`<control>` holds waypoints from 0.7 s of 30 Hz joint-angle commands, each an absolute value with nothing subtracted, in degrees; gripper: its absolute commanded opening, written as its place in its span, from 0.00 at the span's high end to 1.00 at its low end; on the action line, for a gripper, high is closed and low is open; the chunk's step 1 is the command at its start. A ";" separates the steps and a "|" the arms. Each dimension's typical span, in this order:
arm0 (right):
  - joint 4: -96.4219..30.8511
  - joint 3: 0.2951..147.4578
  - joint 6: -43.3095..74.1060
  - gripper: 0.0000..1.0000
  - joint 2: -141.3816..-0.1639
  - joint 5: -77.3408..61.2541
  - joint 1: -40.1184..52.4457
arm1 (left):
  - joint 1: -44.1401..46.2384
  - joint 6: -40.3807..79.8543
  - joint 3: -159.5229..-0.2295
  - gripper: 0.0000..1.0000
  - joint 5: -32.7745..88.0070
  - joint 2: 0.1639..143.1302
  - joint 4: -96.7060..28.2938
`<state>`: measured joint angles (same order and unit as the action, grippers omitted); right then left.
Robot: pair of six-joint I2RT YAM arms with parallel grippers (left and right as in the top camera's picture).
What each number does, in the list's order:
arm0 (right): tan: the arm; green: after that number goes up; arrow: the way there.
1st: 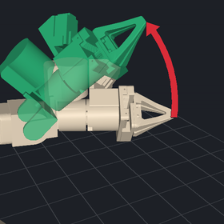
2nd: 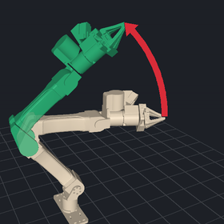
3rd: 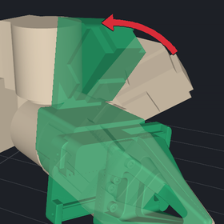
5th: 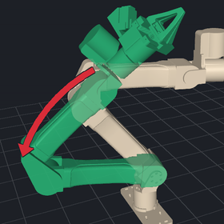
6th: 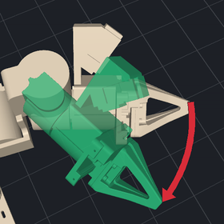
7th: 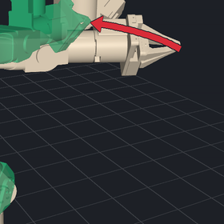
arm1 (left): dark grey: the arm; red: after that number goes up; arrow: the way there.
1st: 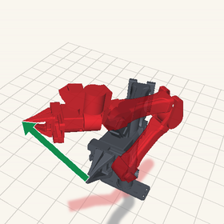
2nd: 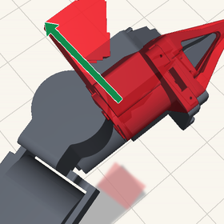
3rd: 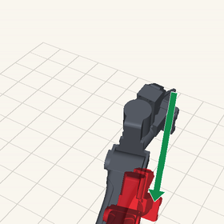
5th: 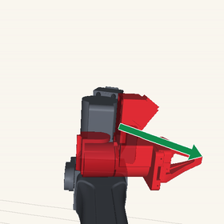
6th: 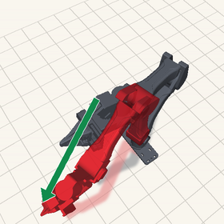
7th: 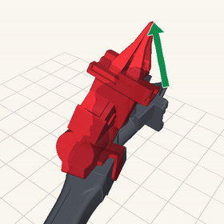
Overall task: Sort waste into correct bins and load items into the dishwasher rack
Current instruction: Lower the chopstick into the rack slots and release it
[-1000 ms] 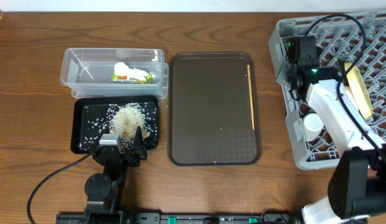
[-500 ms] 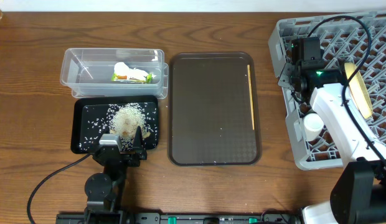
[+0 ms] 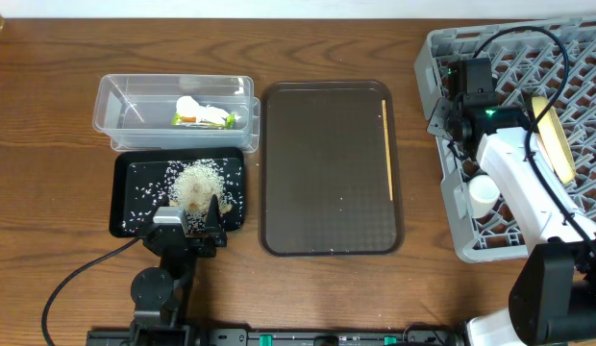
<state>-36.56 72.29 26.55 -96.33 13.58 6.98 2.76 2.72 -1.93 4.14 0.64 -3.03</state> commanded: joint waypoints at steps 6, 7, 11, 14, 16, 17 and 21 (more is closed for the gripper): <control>-35.70 71.24 27.44 0.73 -98.15 14.11 6.28 | 2.52 2.15 -0.38 0.10 4.51 0.64 -3.79; -35.44 71.24 27.44 0.73 -98.63 14.09 6.28 | 2.52 2.15 -0.38 0.10 4.51 0.64 -3.79; -34.57 71.24 27.73 0.82 -99.26 14.09 6.28 | 2.52 2.15 -0.38 0.09 4.51 0.64 -3.79; -34.09 71.26 27.86 0.85 -98.94 13.87 6.28 | 2.52 2.17 -0.38 0.09 4.51 0.64 -3.79; -34.13 71.26 27.83 0.87 -98.28 13.89 6.26 | 2.52 2.15 -0.38 0.09 4.51 0.64 -3.79; -34.26 71.26 27.83 0.89 -97.84 13.89 6.22 | 2.52 2.15 -0.38 0.09 4.51 0.64 -3.79; -35.44 71.26 27.83 0.99 -95.46 13.89 5.78 | 2.52 2.15 -0.38 0.09 4.51 0.64 -3.79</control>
